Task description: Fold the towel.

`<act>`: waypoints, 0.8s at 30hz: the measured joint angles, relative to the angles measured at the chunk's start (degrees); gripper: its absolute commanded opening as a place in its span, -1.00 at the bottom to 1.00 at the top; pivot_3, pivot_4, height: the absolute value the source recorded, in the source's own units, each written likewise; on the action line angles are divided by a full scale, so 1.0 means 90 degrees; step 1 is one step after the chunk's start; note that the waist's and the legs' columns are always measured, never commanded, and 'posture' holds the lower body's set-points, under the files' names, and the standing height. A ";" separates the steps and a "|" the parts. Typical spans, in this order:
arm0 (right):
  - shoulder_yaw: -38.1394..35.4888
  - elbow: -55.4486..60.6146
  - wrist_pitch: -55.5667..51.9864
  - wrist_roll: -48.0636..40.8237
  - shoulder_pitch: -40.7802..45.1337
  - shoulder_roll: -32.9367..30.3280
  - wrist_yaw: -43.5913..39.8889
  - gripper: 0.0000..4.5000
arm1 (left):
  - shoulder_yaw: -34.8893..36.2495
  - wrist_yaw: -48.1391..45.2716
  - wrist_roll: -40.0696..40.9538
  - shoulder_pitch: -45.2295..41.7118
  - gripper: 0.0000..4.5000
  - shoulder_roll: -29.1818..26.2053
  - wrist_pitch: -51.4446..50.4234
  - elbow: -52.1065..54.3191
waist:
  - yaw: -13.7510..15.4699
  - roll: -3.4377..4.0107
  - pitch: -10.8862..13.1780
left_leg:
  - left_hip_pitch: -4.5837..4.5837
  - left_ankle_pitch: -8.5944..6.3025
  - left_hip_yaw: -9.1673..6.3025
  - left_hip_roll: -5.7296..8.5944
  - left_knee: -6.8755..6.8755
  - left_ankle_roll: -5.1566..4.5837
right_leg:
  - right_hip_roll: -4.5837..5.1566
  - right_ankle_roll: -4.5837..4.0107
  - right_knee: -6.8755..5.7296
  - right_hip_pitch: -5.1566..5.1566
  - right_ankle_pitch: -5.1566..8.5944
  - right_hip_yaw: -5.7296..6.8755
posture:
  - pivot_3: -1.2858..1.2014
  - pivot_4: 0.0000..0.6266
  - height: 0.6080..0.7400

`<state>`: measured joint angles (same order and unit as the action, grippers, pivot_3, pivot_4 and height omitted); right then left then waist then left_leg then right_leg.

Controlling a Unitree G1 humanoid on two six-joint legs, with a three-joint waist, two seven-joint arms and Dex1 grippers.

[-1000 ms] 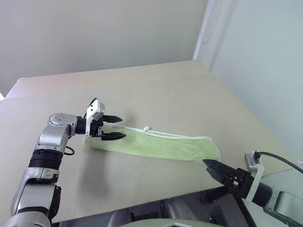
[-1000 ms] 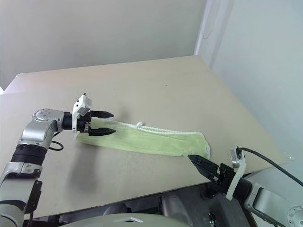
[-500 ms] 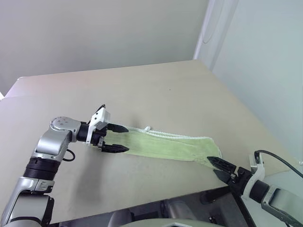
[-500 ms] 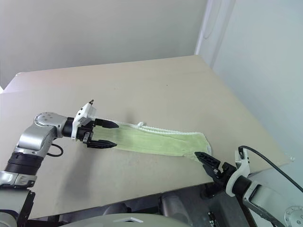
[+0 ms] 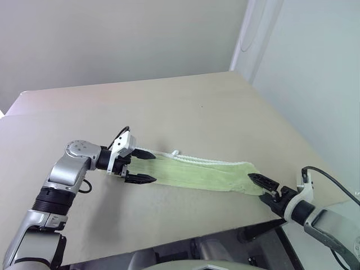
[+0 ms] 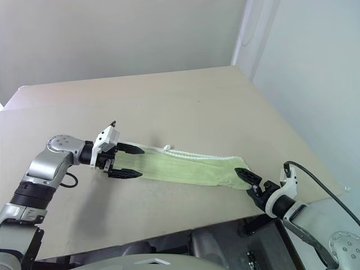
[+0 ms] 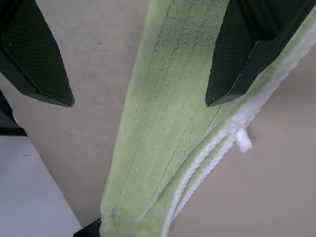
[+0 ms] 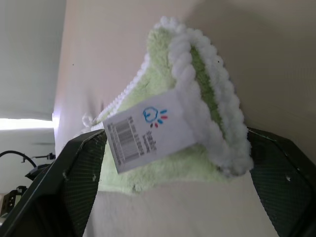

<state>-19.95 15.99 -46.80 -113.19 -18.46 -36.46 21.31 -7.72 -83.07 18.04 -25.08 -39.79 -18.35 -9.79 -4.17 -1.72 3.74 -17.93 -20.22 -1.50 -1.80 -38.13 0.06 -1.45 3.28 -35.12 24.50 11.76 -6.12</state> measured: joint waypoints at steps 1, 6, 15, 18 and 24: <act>0.0030 -0.0051 0.0013 0.0035 0.0031 0.0000 0.0012 0.44 | 0.0000 0.0000 -0.0006 -0.0005 1.00 -0.0001 0.0046 -0.0067 | 0.0001 0.0002 0.0001 | -0.0001 0.0000 0.0000 0.0000 0.0000 0.0000 | 0.0000 0.0000 -0.0002 0.0002 0.0000 0.0000 | 0.03 -1.00 0.57; 0.0056 -0.0071 -0.0030 0.0065 0.0068 -0.0006 0.0006 -0.40 | 0.0001 -0.0005 -0.0015 -0.0121 1.00 -0.0001 0.0203 -0.0351 | 0.0019 0.0022 0.0000 | -0.0032 -0.0001 -0.0009 0.0002 0.0001 -0.0002 | -0.0005 0.0001 -0.0015 0.0030 -0.0002 0.0002 | 0.03 -1.00 0.57; 0.0027 -0.0091 -0.0012 0.0064 0.0259 0.0035 -0.0013 -0.99 | 0.0000 0.0087 -0.0133 -0.0331 1.00 0.0076 0.0457 -0.0792 | 0.0019 0.0032 -0.0002 | -0.0040 -0.0005 -0.0011 0.0005 0.0001 -0.0011 | -0.0006 0.0002 -0.0016 0.0035 -0.0003 0.0001 | 0.03 -1.00 0.57; -0.0364 -0.0407 -0.0053 0.0065 0.0318 -0.0410 -0.0167 -0.99 | 0.0004 0.0117 -0.0176 -0.0517 1.00 0.0119 0.0574 -0.1039 | 0.0031 0.0042 0.0000 | -0.0042 -0.0005 -0.0011 0.0015 -0.0002 -0.0011 | -0.0005 0.0004 -0.0017 0.0035 -0.0004 -0.0006 | 0.03 -1.00 0.57; -0.1245 -0.1382 -0.0571 0.0310 0.0618 -0.1896 -0.0805 -0.99 | 0.0012 0.0184 -0.0262 -0.0563 1.00 0.0132 0.0703 -0.1194 | 0.0025 0.0055 -0.0003 | -0.0040 -0.0006 -0.0010 0.0018 -0.0001 -0.0013 | -0.0007 0.0005 -0.0016 0.0033 -0.0005 -0.0012 | 0.03 -1.00 0.57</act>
<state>-31.16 3.56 -51.94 -110.40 -12.91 -53.53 14.07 -7.61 -81.41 15.68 -30.15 -38.60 -12.02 -20.54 -3.94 -1.22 3.71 -18.28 -20.27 -1.60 -1.64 -38.14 -0.06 -1.51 3.32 -35.27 24.79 11.72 -6.23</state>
